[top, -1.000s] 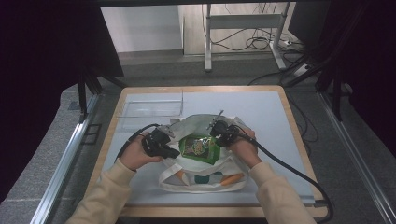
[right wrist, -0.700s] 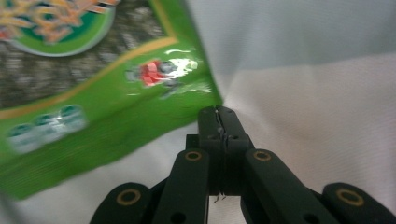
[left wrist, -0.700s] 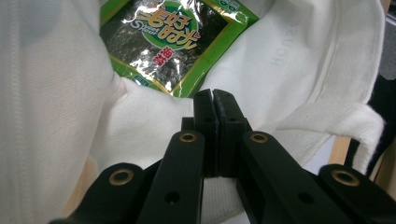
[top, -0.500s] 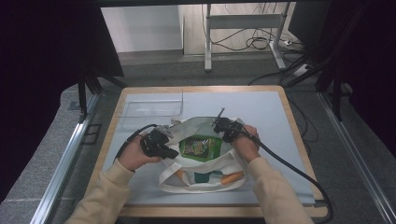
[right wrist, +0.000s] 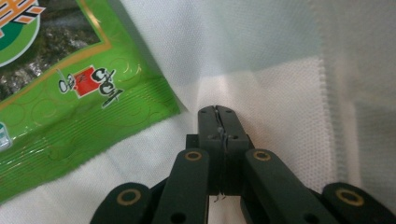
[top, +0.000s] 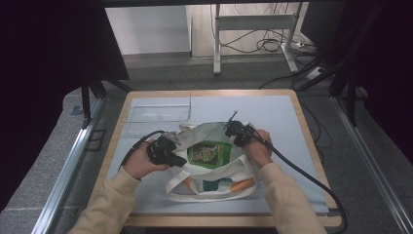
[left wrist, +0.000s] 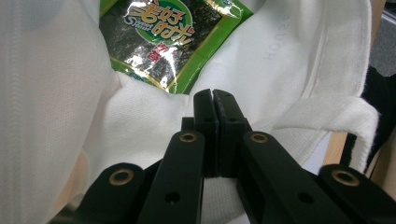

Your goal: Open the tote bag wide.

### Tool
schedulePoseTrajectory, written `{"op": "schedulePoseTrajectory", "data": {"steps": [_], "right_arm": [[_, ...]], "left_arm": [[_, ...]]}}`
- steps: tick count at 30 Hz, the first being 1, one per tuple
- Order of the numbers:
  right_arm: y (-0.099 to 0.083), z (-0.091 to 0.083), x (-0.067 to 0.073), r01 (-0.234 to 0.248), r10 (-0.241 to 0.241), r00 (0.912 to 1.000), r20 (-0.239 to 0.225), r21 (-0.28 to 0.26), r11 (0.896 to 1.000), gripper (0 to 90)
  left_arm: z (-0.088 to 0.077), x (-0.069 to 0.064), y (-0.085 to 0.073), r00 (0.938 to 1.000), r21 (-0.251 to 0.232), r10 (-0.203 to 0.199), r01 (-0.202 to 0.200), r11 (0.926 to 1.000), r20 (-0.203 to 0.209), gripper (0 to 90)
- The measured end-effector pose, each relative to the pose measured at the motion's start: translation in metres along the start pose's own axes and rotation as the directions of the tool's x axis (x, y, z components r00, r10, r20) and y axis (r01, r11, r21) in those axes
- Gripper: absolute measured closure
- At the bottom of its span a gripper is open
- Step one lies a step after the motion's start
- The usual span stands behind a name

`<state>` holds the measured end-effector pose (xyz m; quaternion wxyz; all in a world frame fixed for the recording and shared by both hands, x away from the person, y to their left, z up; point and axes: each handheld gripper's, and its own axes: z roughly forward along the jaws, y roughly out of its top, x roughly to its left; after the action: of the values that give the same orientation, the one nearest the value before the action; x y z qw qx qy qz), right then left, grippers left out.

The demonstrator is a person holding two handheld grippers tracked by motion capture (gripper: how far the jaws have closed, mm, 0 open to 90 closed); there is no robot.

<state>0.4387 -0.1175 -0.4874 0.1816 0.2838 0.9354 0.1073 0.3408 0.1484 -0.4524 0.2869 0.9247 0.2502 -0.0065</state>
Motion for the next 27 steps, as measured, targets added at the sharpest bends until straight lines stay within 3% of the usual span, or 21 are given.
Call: {"op": "schedulePoseTrajectory", "data": {"steps": [3,8,18,22,27], "right_arm": [[0.0,-0.005,0.003,-0.003,0.003,1.0,-0.007,-0.017,1.0,89.3],[-0.002,-0.026,0.006,-0.028,0.024,0.9986,-0.047,-0.091,0.995,89.3],[-0.013,-0.064,0.018,-0.093,0.064,0.9868,-0.149,-0.198,0.976,88.3],[-0.018,-0.071,0.021,-0.139,0.097,0.9758,-0.196,-0.218,0.966,82.3],[-0.02,-0.07,0.022,-0.22,0.161,0.9496,-0.269,-0.205,0.954,57.2]], "left_arm": [[0.001,0.001,0.0,1.0,0.002,0.0,0.0,1.0,0.003,89.0],[0.002,0.001,0.0,1.0,0.005,-0.001,0.001,1.0,0.004,89.0],[-0.005,-0.002,0.0,0.9999,-0.029,-0.01,0.01,0.9995,-0.007,88.0],[-0.015,-0.001,-0.001,0.9996,-0.066,-0.019,0.017,0.9977,-0.022,86.7],[-0.024,0.0,-0.002,0.997,-0.153,-0.065,0.057,0.9865,-0.043,73.6]]}}
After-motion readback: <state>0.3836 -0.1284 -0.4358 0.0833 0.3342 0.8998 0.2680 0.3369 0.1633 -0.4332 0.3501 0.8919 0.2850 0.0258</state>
